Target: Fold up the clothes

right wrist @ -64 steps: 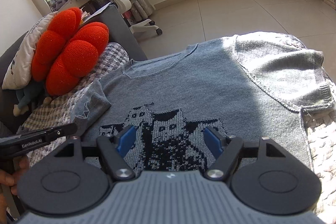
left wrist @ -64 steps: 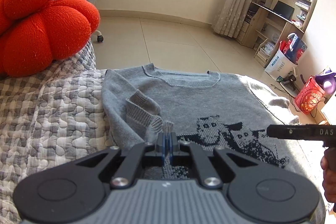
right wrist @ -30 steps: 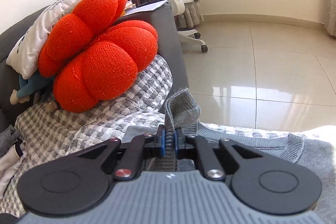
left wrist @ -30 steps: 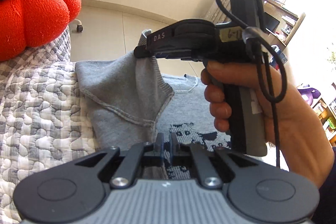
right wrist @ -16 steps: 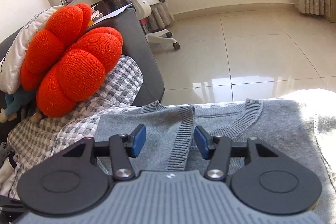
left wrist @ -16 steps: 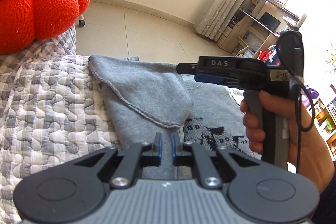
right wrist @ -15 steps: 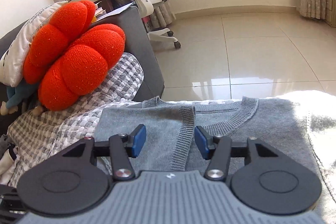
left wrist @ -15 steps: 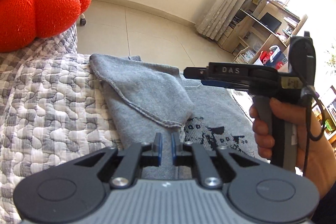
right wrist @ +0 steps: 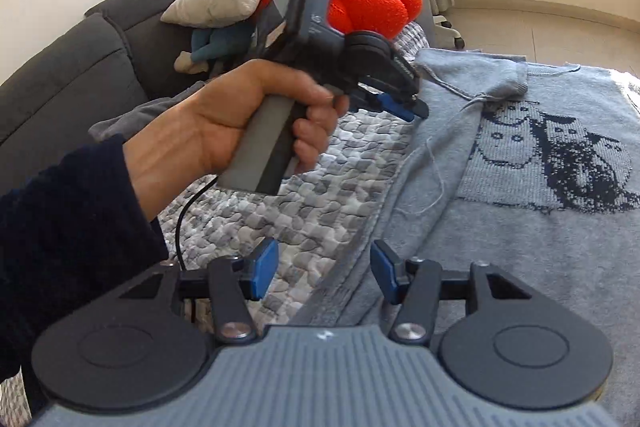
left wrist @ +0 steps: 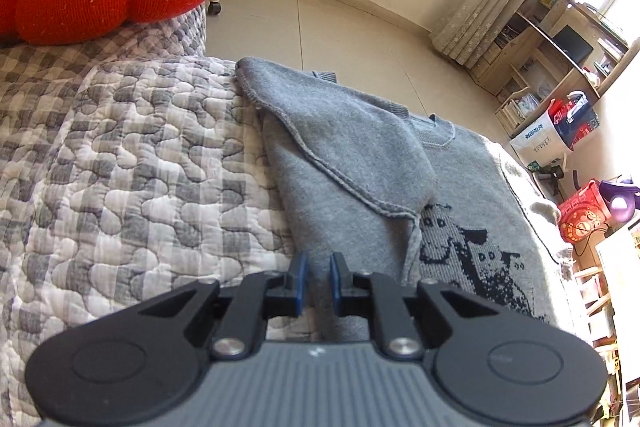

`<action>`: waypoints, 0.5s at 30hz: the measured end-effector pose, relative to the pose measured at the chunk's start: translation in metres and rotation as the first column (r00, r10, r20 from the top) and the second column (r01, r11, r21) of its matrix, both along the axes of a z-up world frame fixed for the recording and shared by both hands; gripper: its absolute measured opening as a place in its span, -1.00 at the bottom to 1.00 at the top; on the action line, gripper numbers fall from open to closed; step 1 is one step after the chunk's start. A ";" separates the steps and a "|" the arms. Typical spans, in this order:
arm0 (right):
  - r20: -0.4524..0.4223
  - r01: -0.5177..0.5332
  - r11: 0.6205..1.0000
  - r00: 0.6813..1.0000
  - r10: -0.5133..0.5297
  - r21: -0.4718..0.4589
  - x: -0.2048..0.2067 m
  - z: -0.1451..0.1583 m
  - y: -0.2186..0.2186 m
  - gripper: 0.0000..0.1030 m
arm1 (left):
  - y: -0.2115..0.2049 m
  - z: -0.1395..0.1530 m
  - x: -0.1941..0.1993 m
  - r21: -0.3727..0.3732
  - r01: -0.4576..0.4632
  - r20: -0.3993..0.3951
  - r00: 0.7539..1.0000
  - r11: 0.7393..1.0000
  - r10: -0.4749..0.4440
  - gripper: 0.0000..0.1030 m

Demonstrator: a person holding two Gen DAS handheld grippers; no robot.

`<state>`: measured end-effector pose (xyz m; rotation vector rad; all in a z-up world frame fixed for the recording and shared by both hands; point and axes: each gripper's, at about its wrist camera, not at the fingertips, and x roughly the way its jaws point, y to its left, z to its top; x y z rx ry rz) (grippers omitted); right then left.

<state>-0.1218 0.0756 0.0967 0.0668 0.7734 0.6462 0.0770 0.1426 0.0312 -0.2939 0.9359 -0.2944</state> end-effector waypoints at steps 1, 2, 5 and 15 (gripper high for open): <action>0.018 -0.008 0.999 1.000 0.009 -0.044 -0.005 -0.004 0.011 0.07 | 0.000 0.000 -0.001 0.005 0.000 0.000 1.000 1.000 0.000 -0.75; 0.031 0.005 0.995 1.000 -0.002 -0.098 -0.007 -0.010 0.019 0.06 | 0.000 0.000 -0.003 0.009 -0.001 0.001 1.000 1.000 0.001 -0.75; 0.051 0.100 0.973 0.995 -0.091 -0.209 -0.007 -0.027 0.028 -0.22 | 0.003 0.002 -0.003 0.020 -0.008 0.011 1.000 1.000 0.008 -0.75; -0.136 0.242 0.919 0.968 -0.209 0.311 -0.014 -0.018 -0.054 -0.79 | 0.010 0.008 -0.001 0.014 -0.021 0.030 0.999 1.000 0.020 -0.75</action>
